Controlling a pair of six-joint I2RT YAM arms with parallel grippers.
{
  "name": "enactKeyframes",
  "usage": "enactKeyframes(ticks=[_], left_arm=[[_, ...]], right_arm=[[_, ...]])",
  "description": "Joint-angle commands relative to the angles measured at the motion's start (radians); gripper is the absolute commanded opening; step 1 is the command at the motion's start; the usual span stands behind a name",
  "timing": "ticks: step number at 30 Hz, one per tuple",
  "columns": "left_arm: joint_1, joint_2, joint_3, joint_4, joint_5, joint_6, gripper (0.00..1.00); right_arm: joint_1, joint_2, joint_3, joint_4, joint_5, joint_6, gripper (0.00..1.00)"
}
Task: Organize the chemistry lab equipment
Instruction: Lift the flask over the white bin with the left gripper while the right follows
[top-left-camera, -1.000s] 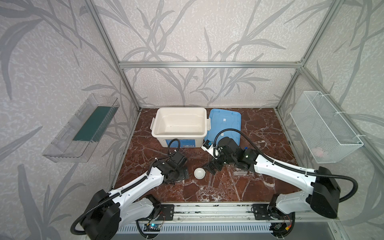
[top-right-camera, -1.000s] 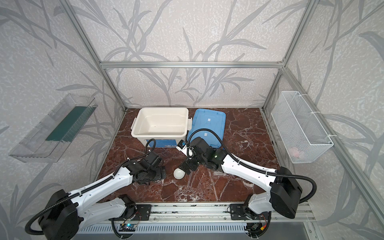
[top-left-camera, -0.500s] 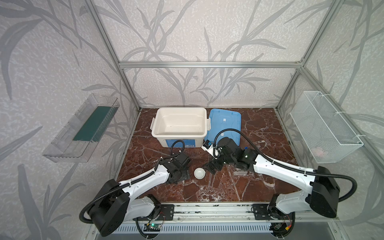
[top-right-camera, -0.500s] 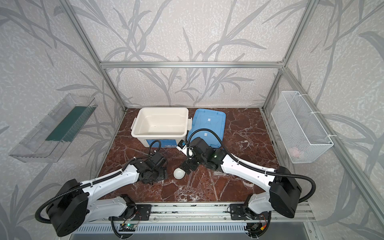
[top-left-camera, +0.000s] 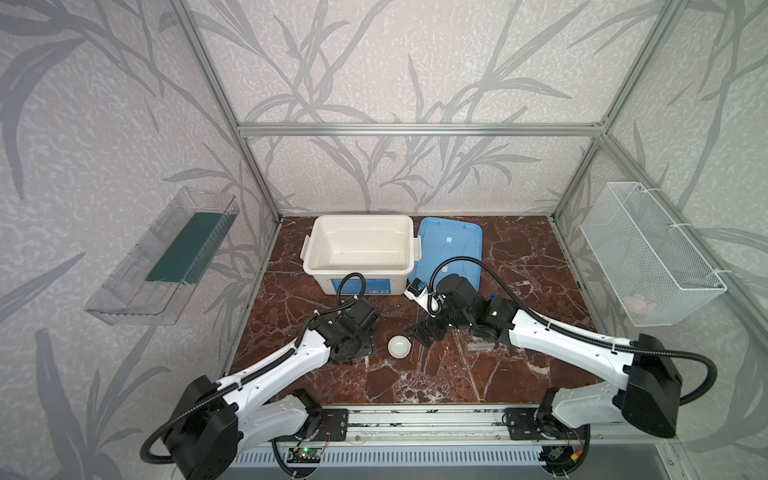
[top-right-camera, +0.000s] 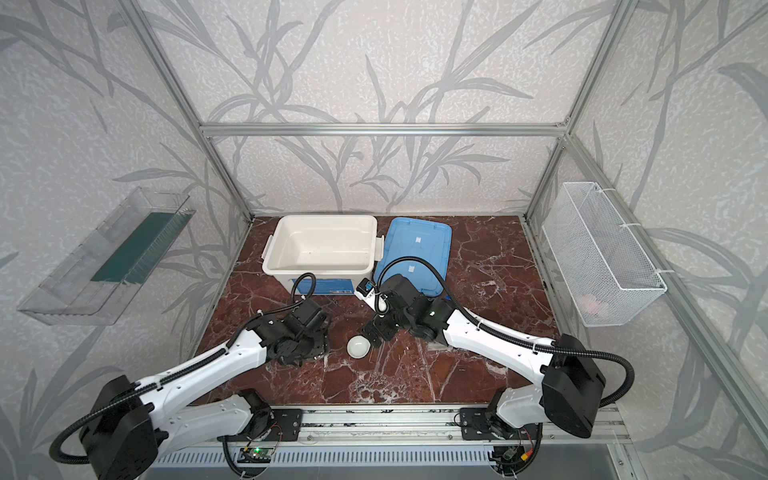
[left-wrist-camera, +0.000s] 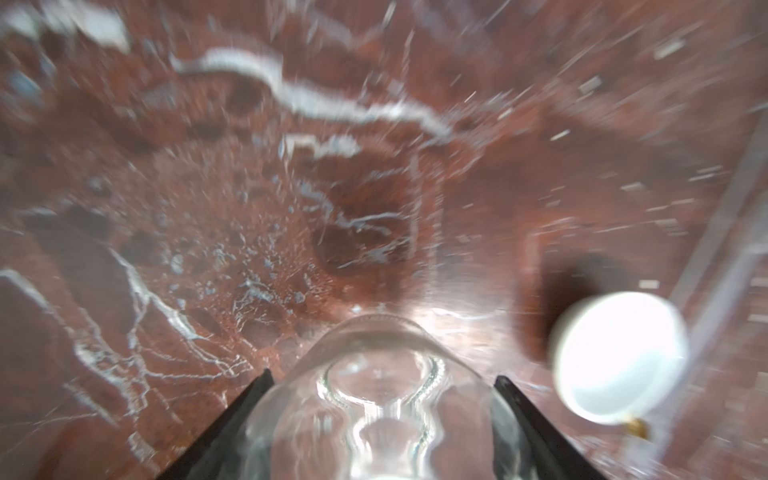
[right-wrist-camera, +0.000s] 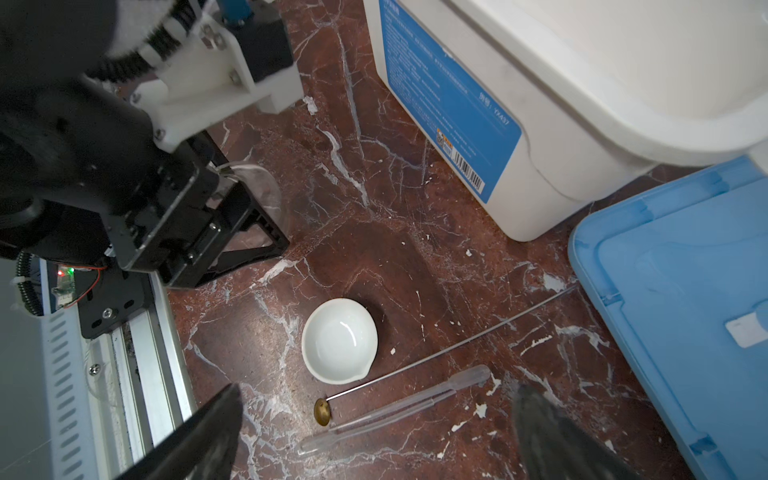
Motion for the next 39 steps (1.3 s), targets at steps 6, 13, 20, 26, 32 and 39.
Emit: enactKeyframes(ticks=[6, 13, 20, 26, 32, 39], left_arm=[[0.025, -0.006, 0.382, -0.189, -0.11, 0.18, 0.59], [0.21, 0.223, 0.717, -0.149, -0.017, 0.377, 0.55], [0.412, 0.493, 0.944, -0.08, 0.04, 0.438, 0.52], [0.452, 0.699, 1.072, -0.117, 0.002, 0.447, 0.52], [0.452, 0.716, 0.97, -0.094, 0.016, 0.423, 0.52], [0.448, 0.683, 0.864, -0.076, 0.08, 0.397, 0.51]], right_arm=[[-0.044, -0.073, 0.107, 0.061, 0.001, 0.102, 0.99], [-0.08, 0.043, 0.291, 0.03, 0.047, 0.138, 0.99], [-0.104, 0.224, 0.485, 0.001, 0.065, 0.202, 0.99], [-0.105, 0.393, 0.662, -0.044, 0.067, 0.183, 0.99], [-0.107, 0.469, 0.712, -0.033, 0.055, 0.203, 0.99], [-0.108, 0.489, 0.7, -0.022, 0.057, 0.22, 0.99]])
